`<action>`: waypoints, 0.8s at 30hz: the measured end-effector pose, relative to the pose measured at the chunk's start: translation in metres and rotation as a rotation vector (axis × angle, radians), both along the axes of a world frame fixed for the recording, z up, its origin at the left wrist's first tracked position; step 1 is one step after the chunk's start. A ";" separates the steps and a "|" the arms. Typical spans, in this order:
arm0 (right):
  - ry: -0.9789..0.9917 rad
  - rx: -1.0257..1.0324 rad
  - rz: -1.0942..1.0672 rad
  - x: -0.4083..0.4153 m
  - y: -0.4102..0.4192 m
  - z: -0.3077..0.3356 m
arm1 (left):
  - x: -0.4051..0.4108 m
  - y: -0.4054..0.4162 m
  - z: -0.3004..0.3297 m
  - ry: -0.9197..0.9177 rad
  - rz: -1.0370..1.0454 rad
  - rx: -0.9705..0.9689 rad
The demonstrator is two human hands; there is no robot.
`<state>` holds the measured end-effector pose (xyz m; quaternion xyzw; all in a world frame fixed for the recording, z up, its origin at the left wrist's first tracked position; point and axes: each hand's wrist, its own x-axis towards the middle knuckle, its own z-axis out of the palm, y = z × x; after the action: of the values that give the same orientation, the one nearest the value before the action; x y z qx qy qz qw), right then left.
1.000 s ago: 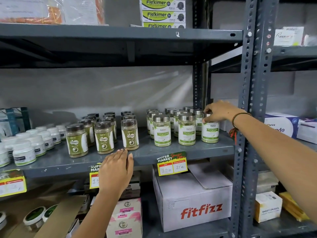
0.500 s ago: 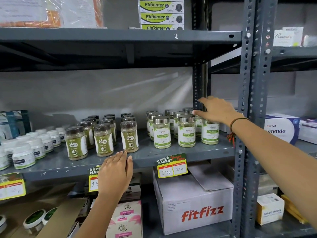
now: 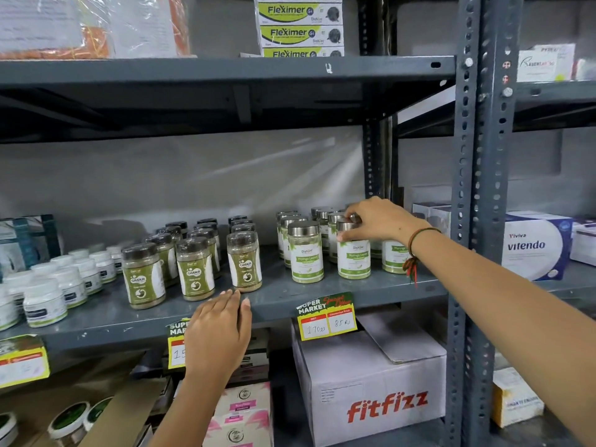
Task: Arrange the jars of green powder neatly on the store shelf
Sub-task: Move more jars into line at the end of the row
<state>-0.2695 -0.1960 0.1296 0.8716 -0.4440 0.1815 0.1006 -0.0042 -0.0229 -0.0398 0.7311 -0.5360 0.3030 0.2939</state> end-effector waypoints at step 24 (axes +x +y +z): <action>-0.149 -0.064 0.419 0.125 0.062 -0.005 | -0.003 0.001 0.003 0.002 0.020 -0.012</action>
<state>-0.1445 -0.1337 0.1250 0.9254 -0.2537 0.2761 0.0552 -0.0072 -0.0220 -0.0372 0.7349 -0.5265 0.3085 0.2958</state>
